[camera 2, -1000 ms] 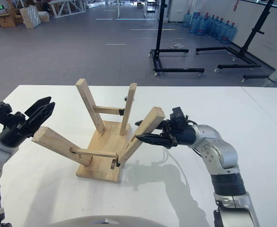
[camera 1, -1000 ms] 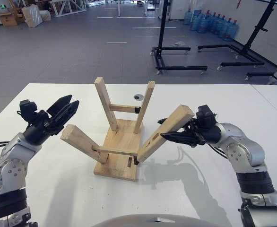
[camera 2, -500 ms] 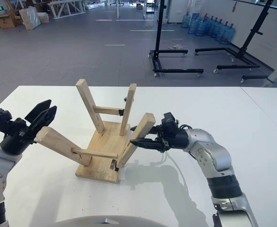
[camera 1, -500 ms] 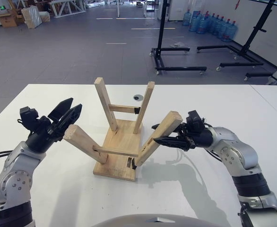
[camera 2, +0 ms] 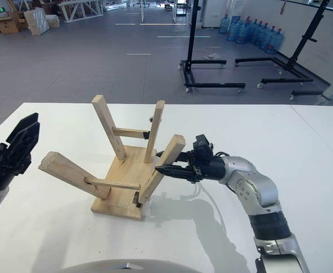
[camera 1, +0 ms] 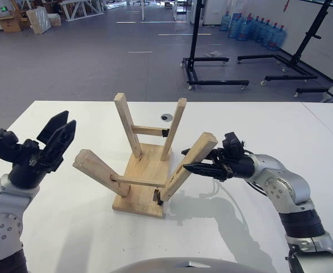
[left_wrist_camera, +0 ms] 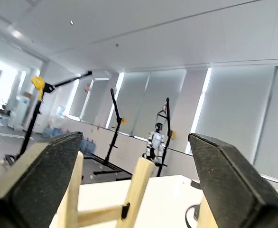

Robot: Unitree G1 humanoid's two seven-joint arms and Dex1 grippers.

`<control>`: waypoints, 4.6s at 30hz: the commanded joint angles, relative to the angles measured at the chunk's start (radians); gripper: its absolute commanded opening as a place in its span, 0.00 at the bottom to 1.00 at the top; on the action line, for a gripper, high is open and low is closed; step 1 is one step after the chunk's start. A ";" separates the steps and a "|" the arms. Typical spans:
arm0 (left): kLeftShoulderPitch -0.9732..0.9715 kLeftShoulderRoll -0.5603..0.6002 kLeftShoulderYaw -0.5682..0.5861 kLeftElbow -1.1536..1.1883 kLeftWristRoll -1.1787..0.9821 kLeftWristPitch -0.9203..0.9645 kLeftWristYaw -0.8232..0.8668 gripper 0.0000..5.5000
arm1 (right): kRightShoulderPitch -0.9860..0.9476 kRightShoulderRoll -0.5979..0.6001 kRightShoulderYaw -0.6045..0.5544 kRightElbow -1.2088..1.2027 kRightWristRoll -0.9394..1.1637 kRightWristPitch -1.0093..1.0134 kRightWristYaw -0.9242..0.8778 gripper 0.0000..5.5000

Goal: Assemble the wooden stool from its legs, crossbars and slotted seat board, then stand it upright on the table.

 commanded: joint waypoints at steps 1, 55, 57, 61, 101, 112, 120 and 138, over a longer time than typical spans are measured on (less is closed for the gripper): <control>0.025 0.037 -0.087 -0.001 0.104 0.015 -0.004 0.74 | -0.004 0.001 -0.010 -0.017 0.010 0.004 -0.011 0.37; 0.024 0.085 -0.171 0.195 0.193 -0.049 -0.006 0.74 | -0.145 -0.011 0.334 0.234 -0.310 -0.136 0.002 0.37; 0.026 0.080 -0.182 0.200 0.201 -0.055 -0.005 0.74 | -0.150 -0.008 0.337 0.255 -0.310 -0.126 0.003 0.37; 0.039 0.076 -0.183 0.201 0.198 -0.064 0.002 0.74 | -0.153 -0.018 0.343 0.277 -0.301 -0.095 0.021 0.37; 0.041 0.087 -0.245 0.230 0.206 -0.075 0.006 0.74 | -0.081 -0.044 0.531 0.204 -0.418 -0.124 -0.073 0.37; 0.025 0.095 -0.272 0.228 0.211 -0.073 0.008 0.74 | -0.110 0.021 0.533 0.516 -0.459 -0.366 0.010 0.37; -0.012 0.078 -0.308 0.218 0.221 -0.081 0.025 0.74 | -0.112 0.005 0.583 0.378 -0.487 -0.346 -0.039 0.37; -0.134 -0.006 -0.502 0.141 0.261 -0.076 0.068 0.74 | -0.152 0.043 0.572 0.563 -0.493 -0.415 -0.052 0.37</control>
